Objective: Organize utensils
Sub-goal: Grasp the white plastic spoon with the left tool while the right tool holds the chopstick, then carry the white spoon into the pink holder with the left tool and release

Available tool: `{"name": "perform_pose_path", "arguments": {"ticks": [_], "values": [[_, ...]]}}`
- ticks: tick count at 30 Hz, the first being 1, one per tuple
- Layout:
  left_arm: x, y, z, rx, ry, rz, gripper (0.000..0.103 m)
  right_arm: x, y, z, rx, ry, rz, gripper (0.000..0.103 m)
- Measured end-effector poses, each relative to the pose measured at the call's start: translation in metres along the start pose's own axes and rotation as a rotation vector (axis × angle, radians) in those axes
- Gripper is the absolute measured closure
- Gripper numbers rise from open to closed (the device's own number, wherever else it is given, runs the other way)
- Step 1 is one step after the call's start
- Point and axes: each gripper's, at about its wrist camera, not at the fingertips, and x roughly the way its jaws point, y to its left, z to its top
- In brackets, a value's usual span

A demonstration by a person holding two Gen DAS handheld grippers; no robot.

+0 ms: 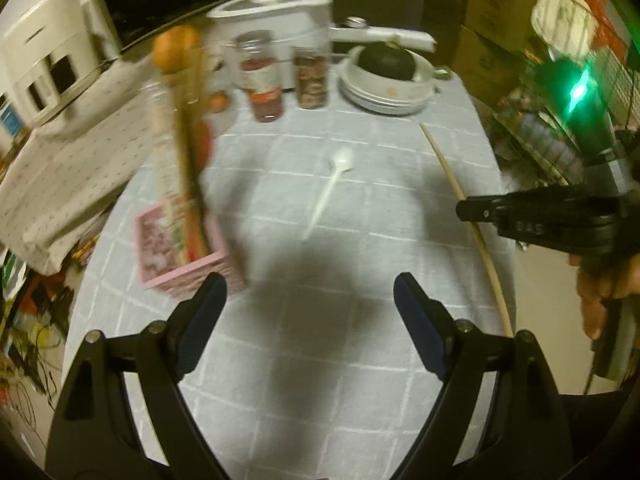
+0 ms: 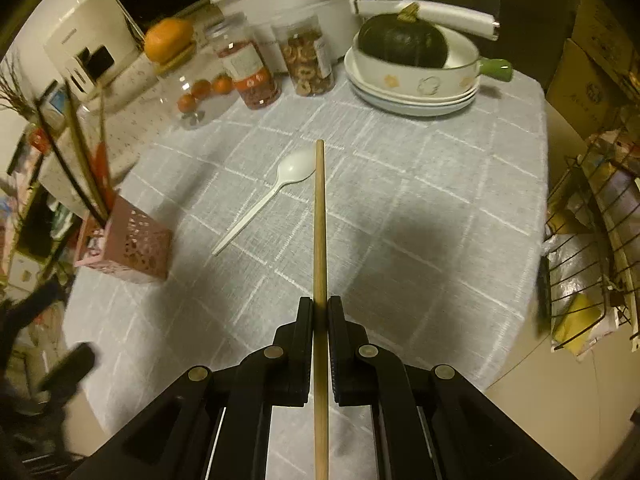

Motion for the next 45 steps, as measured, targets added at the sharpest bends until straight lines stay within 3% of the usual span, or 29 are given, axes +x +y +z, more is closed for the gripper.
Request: {"name": "perform_pose_path", "arguments": {"ticks": [7, 9, 18, 28, 31, 33, 39, 45], "values": [[0.040, -0.049, 0.035, 0.176, 0.036, 0.016, 0.045, -0.011, -0.035, -0.006, 0.068, 0.000, 0.029, 0.096], [0.055, -0.057, 0.045, 0.191, 0.050, 0.010, 0.046, -0.011, -0.039, -0.007, 0.078, 0.003, 0.026, 0.096], [0.140, -0.055, 0.092, 0.107, 0.113, 0.015, 0.052, -0.008, -0.050, -0.007, 0.079, 0.009, 0.032, 0.096], [0.200, -0.037, 0.120, 0.003, 0.155, 0.009, 0.052, -0.001, -0.058, -0.007, 0.101, 0.020, 0.037, 0.096], [0.205, -0.034, 0.123, 0.005, 0.139, -0.006, 0.052, 0.002, -0.058, -0.007, 0.110, 0.023, 0.036, 0.096], [0.206, -0.032, 0.124, -0.015, 0.139, -0.037, 0.068, 0.004, -0.057, -0.006, 0.109, 0.026, 0.034, 0.096], [0.194, -0.033, 0.113, -0.036, 0.160, -0.065, 0.068, 0.000, -0.053, -0.004, 0.118, 0.015, 0.028, 0.096], [0.140, -0.034, 0.090, -0.028, 0.086, -0.108, 0.068, -0.021, -0.046, -0.003, 0.116, -0.042, 0.028, 0.096]]}}
